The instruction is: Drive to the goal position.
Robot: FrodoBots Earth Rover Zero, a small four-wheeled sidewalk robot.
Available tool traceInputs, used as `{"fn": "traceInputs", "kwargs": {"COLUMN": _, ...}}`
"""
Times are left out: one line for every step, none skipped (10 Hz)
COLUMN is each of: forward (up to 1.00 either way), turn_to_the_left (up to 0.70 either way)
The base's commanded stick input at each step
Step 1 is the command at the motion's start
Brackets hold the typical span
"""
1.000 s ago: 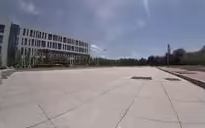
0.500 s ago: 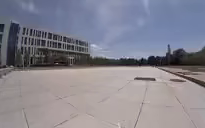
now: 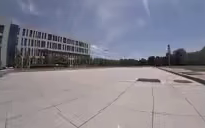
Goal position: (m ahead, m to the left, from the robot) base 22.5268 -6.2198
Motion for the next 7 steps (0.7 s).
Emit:
{"fn": "traceInputs", "kwargs": {"forward": 0.69, "turn_to_the_left": 0.0}}
{"fn": "traceInputs", "kwargs": {"forward": 0.69, "turn_to_the_left": 0.0}}
{"fn": "traceInputs", "kwargs": {"forward": 0.69, "turn_to_the_left": 0.0}}
{"fn": "traceInputs", "kwargs": {"forward": 0.69, "turn_to_the_left": 0.0}}
{"fn": "traceInputs", "kwargs": {"forward": 0.69, "turn_to_the_left": 0.0}}
{"fn": "traceInputs", "kwargs": {"forward": 0.69, "turn_to_the_left": 0.0}}
{"fn": "traceInputs", "kwargs": {"forward": 0.69, "turn_to_the_left": 0.0}}
